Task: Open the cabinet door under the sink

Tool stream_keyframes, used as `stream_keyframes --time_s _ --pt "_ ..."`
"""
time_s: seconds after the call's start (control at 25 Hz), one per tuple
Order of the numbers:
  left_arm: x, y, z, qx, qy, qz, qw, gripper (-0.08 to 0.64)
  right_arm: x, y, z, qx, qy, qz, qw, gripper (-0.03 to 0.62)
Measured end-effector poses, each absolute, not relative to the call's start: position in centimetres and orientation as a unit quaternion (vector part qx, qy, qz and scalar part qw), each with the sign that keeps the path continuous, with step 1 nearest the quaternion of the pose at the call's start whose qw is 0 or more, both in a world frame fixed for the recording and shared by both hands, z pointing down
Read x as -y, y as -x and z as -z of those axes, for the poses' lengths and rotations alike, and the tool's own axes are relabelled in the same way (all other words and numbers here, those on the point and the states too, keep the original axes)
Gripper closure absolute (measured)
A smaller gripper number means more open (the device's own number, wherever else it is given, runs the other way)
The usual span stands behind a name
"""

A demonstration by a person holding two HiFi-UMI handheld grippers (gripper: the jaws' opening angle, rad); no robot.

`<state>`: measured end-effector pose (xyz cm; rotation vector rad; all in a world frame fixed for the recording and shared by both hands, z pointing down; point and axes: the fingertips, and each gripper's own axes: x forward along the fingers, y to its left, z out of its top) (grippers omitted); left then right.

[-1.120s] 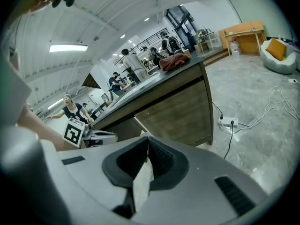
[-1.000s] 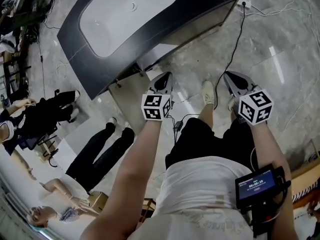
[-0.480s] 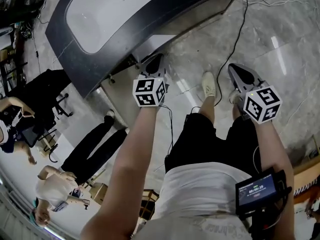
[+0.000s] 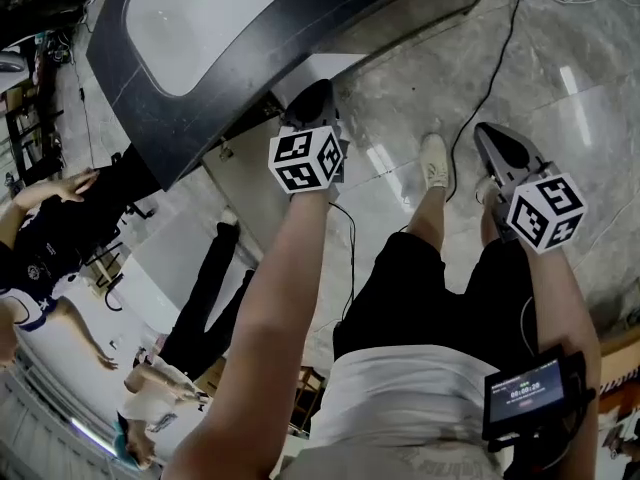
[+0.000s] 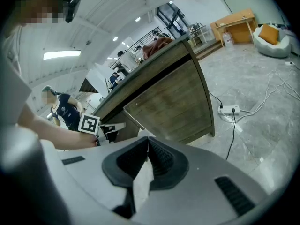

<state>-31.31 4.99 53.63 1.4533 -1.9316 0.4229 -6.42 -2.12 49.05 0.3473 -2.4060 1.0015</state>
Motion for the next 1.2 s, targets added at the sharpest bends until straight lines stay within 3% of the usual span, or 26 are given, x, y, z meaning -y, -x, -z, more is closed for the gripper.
stream_keyframes --time_s 0.2,0.36,0.76,1.08,1.2 --pt "-3.6 31.4 -54.4 0.736 -0.570 -0.158 0.331 0.545 1.6 5.9 -50.8 0.879 -0.125 -0.379 0.259 0.577" --pt "-2.9 32.1 -54.3 0.734 -0.573 -0.149 0.332 0.462 1.1 5.7 -50.7 0.877 -0.122 -0.380 0.266 0.577" --pt "-0.1 33.3 -53.4 0.727 -0.597 -0.146 0.306 0.387 0.9 5.7 -51.2 0.872 -0.120 -0.390 0.269 0.577" --pt "0.4 33.0 -54.4 0.720 -0.609 -0.154 0.294 0.387 -0.3 5.9 -52.3 0.868 -0.127 -0.394 0.273 0.577" --pt "1.0 32.8 -54.2 0.719 -0.612 -0.165 0.285 0.426 -0.1 5.8 -52.0 0.868 -0.129 -0.395 0.271 0.577"
